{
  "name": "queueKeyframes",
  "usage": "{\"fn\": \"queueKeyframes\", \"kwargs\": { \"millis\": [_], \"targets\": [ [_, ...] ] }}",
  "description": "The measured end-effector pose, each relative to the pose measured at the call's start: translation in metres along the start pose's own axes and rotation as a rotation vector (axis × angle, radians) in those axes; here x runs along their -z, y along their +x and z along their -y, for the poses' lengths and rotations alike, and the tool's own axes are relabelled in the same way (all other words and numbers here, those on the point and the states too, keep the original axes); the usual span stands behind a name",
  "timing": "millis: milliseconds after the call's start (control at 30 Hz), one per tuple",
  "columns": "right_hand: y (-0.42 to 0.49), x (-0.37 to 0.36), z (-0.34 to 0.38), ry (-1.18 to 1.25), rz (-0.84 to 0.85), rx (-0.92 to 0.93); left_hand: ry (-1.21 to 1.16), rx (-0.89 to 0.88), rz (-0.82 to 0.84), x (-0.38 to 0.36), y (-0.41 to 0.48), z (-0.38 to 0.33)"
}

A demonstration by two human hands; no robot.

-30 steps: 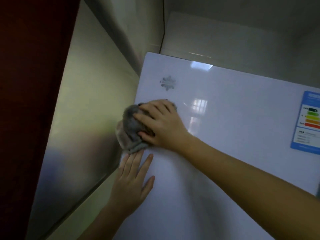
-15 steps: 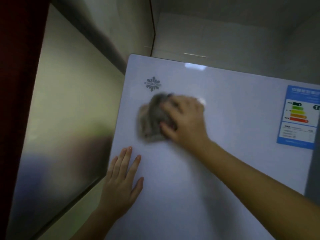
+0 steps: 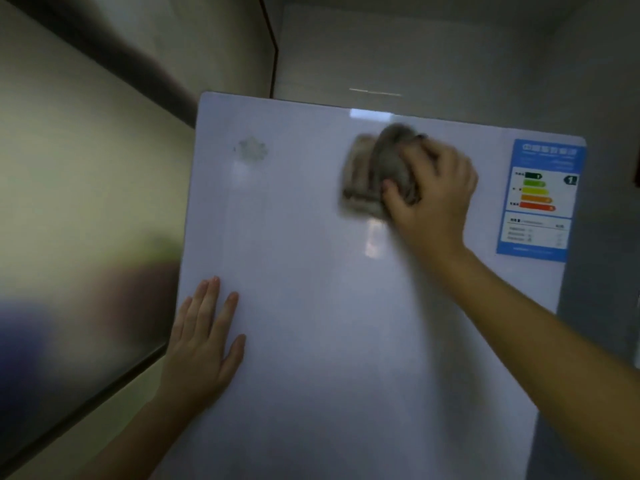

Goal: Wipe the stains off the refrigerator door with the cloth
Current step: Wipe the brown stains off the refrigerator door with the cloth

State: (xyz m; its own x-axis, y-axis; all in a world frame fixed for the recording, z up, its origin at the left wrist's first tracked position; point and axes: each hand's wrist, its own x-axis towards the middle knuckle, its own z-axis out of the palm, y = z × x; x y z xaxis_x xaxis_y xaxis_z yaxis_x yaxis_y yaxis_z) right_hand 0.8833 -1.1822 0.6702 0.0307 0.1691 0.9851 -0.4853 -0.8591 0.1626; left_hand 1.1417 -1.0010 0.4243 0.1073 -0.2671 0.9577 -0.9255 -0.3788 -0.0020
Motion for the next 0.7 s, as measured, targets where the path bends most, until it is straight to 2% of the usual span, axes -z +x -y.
{"fn": "queueKeyframes", "kwargs": {
  "millis": [167, 233, 333, 500, 567, 633, 700],
  "targets": [
    [-0.108, 0.003, 0.018, 0.143, 0.306, 0.762, -0.012, 0.043, 0.026, 0.005, 0.002, -0.011],
    [-0.117, 0.012, 0.008, 0.162, 0.387, 0.894, -0.017, 0.089, 0.037, 0.009, 0.003, -0.018],
    [-0.083, 0.02, -0.025, 0.076, 0.316, 0.796, -0.001, 0.143, 0.034, 0.017, 0.006, -0.03],
    [0.006, 0.042, -0.082, -0.004, 0.097, 0.281, 0.004, 0.053, -0.01, 0.02, 0.024, -0.073],
    [0.015, 0.047, -0.089, 0.0, 0.04, 0.153, -0.001, -0.002, -0.031, 0.015, 0.035, -0.098],
    [-0.001, 0.048, -0.085, -0.006, 0.069, 0.155, -0.004, -0.033, -0.027, 0.009, 0.041, -0.12],
    [-0.042, 0.048, -0.082, 0.0, 0.118, 0.263, -0.002, -0.043, -0.016, 0.002, 0.041, -0.136]
  ]
}}
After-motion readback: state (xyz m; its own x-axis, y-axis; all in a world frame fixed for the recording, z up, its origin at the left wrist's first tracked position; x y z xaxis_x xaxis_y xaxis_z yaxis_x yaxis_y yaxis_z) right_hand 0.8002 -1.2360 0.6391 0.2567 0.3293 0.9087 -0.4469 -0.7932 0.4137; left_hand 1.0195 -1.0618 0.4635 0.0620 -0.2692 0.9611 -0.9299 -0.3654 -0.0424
